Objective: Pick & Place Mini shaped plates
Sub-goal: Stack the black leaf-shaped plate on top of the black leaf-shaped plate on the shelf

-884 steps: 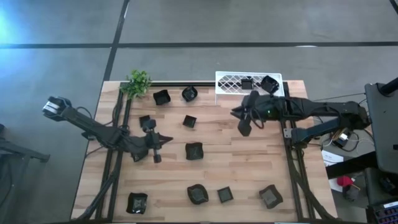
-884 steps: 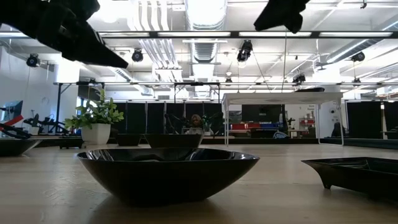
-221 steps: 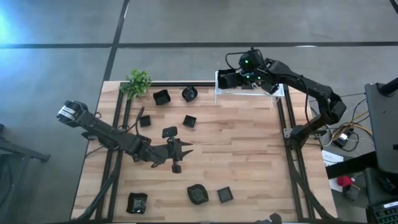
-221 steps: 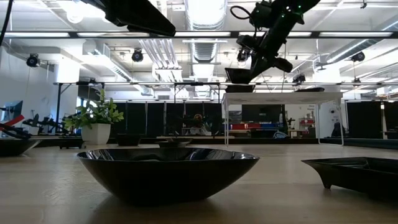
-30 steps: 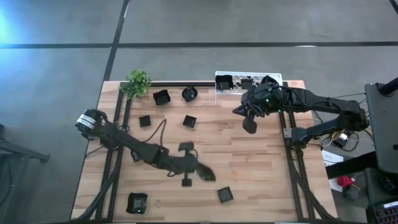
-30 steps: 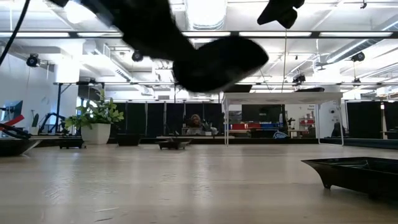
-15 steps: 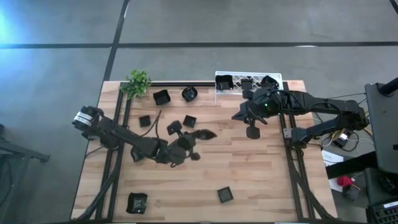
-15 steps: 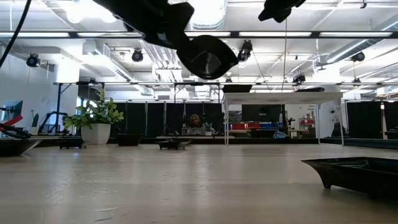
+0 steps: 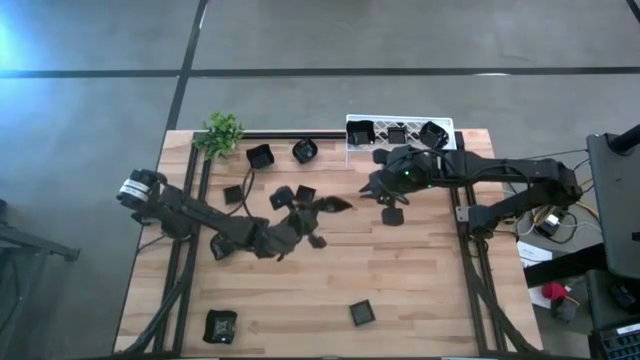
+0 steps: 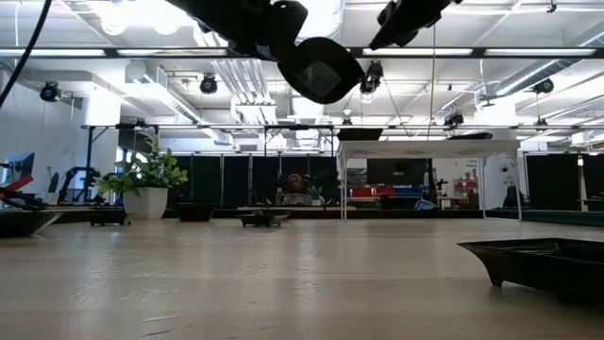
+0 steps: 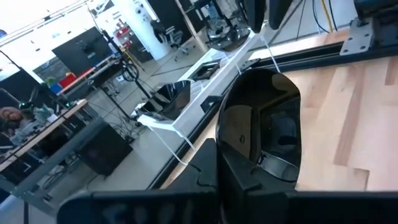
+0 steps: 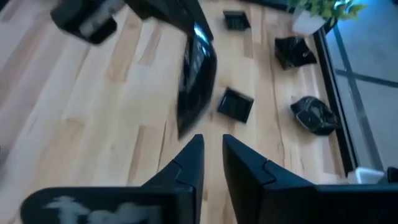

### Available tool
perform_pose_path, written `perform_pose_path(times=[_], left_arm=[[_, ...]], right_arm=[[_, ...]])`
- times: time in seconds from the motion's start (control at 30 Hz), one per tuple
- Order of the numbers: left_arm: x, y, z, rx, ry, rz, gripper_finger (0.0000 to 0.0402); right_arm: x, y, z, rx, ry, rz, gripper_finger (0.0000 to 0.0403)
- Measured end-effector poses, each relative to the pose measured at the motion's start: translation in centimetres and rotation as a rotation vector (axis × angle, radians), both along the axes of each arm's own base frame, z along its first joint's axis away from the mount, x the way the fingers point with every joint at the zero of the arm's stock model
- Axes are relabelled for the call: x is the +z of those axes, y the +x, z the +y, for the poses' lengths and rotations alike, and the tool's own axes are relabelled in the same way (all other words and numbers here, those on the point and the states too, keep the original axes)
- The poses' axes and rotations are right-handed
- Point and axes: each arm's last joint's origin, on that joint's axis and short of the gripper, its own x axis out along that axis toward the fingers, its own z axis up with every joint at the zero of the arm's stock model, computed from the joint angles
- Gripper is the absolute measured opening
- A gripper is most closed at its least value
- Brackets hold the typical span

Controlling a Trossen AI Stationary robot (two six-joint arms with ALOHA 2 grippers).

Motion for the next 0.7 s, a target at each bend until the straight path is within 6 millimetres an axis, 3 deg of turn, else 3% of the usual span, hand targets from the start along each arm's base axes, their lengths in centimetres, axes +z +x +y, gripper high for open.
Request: perform_pose_path(times=[0.27, 0.7], left_arm=[[0.0, 0.3, 1.6, 0.054, 0.001, -0.003, 0.0], [0.7, 0.7, 2.2, 0.024, 0.001, -0.049, 0.0]], right_arm=[[0.1, 0.8, -0.1, -0.005, -0.003, -0.063, 0.0086], [-0.8, 2.5, -0.2, 0.019, -0.048, -0.088, 0.0068]])
